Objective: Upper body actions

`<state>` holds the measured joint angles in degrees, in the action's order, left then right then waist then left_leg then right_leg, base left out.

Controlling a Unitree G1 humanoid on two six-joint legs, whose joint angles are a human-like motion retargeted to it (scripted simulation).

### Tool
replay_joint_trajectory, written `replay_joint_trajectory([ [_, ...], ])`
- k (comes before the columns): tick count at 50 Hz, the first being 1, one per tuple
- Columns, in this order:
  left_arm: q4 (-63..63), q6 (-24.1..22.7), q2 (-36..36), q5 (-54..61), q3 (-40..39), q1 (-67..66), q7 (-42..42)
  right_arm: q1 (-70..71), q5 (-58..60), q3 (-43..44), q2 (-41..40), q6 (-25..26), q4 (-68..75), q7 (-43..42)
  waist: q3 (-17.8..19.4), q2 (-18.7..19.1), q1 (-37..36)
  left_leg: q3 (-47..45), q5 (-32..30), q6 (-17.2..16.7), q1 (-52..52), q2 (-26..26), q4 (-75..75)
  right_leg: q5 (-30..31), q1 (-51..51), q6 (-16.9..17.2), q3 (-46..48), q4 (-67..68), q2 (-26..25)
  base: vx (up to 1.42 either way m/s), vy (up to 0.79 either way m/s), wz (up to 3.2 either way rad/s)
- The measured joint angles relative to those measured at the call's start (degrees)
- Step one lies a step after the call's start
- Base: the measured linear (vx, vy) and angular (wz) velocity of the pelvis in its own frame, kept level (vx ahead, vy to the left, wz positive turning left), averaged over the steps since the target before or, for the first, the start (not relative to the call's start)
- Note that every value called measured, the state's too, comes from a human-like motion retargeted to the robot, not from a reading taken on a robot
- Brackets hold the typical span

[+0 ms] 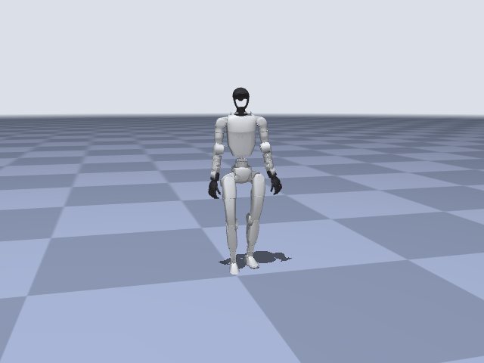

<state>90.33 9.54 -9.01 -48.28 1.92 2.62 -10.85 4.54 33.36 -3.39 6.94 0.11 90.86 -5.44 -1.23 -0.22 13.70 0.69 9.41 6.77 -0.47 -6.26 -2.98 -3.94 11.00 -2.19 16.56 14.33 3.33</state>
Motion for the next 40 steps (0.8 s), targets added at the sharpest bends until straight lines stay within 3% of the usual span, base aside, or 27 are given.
replay_joint_trajectory([
  [6, 0.73, 1.05, -0.12, -2.31, 1.42, -0.56, -2.33, -0.49, -1.22, 1.03, 0.96, 0.12, 1.80, -0.30, 1.24, -0.28, -0.26, -0.27, 0.51, 0.40, -0.06, 0.48, -0.11, 6.83, 5.18, 4.33, -0.73, 9.69, 1.38, -0.02, 0.03, 0.03],
  [10, 1.43, 2.06, 0.32, -3.00, -0.17, -2.45, -7.21, -1.65, -0.09, 2.62, 1.23, 0.95, 2.80, -1.08, 1.08, 0.00, 0.70, -0.08, 0.62, 0.21, -0.16, 0.98, 0.09, 6.08, 7.93, 5.22, -0.18, 13.00, 2.15, 0.05, 0.00, 0.15],
  [15, 4.99, 3.49, -0.94, -4.89, -0.54, -3.20, -7.93, -3.78, -2.30, 3.89, 1.39, 0.29, 4.51, -0.62, 1.34, -0.59, 2.14, 0.79, 1.06, -0.02, 0.57, 0.69, -0.14, 6.14, 8.89, 6.23, -2.32, 7.24, 3.43, 0.09, -0.05, 0.28],
  [22, 7.07, 4.39, -3.03, -4.11, -2.20, -3.51, -3.85, -4.64, -3.65, 4.25, 1.50, 0.51, 6.15, 0.41, 2.64, -2.05, 4.22, 1.92, 2.31, -0.60, 2.96, -0.94, -0.71, 13.88, 10.40, 8.20, -4.82, -3.76, 7.85, 0.13, -0.07, 0.14],
  [35, 4.57, 1.83, -2.49, -1.28, -1.79, -1.24, -0.74, -5.24, -5.49, 5.49, 2.18, -0.69, 5.24, 0.01, 2.24, 0.63, 4.08, 1.67, 3.64, -4.26, 5.45, 1.82, -1.79, 4.97, 11.95, 6.26, 1.46, -10.36, 11.52, 0.26, -0.17, 0.06],
  [40, 2.16, -1.19, -1.95, -4.75, -0.98, -0.77, 0.30, -5.48, -5.91, 5.88, 2.31, -0.20, 6.55, 0.77, 1.34, 0.59, 3.03, 2.64, 2.52, -7.24, 6.25, 3.45, -4.30, 11.72, 8.84, 5.16, 0.93, -11.91, 9.76, 0.43, -0.39, 0.24],
])
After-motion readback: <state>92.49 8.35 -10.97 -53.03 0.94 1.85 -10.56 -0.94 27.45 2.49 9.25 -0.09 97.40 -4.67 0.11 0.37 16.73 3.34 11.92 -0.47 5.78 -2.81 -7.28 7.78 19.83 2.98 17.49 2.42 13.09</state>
